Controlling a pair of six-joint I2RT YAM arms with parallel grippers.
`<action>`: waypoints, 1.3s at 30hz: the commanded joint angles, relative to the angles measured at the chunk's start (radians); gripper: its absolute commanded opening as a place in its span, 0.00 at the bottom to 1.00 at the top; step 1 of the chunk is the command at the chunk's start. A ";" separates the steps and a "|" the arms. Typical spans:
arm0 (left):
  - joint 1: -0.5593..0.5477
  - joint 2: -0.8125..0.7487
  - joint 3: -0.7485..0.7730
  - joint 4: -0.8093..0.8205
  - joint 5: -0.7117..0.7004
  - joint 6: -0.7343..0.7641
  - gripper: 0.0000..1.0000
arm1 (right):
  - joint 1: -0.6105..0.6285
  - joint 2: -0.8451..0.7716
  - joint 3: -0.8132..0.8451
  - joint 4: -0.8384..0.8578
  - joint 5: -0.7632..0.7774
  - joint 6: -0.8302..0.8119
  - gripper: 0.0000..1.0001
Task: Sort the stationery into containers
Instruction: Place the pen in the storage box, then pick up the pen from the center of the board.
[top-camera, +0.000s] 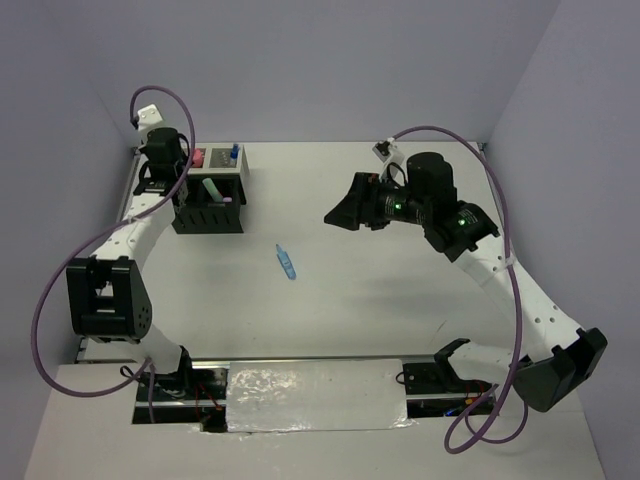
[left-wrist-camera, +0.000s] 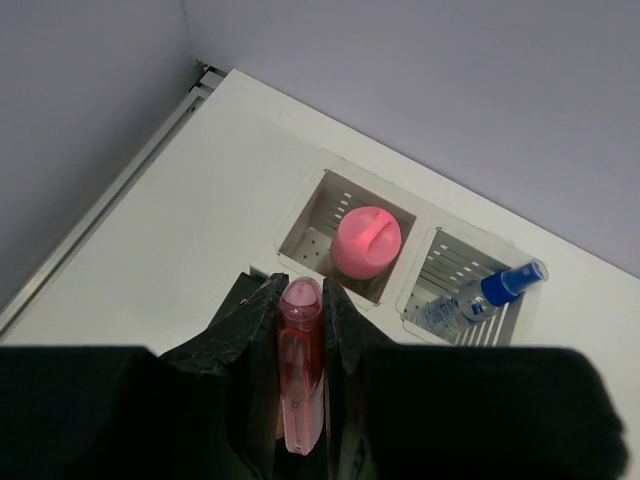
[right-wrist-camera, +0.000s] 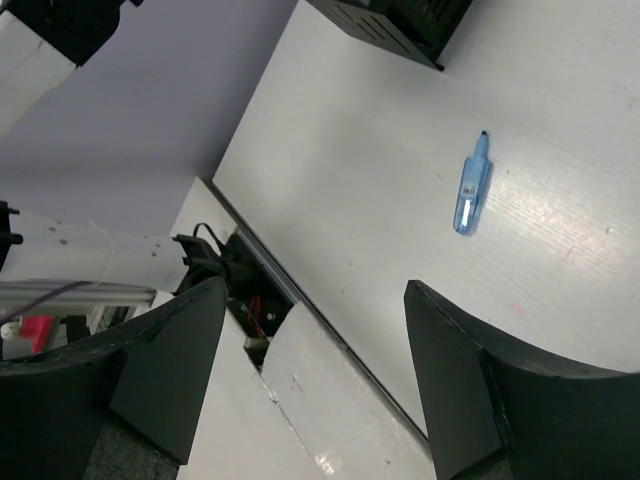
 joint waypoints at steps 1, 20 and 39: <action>0.007 0.028 -0.007 0.162 -0.007 0.051 0.00 | 0.003 -0.036 0.011 -0.070 -0.014 -0.057 0.79; 0.052 0.070 -0.126 0.181 0.016 -0.070 0.66 | 0.003 0.033 0.103 -0.107 -0.050 -0.100 0.80; 0.047 -0.376 -0.087 -0.514 0.530 -0.364 0.99 | 0.306 0.607 0.259 -0.228 0.531 -0.208 0.80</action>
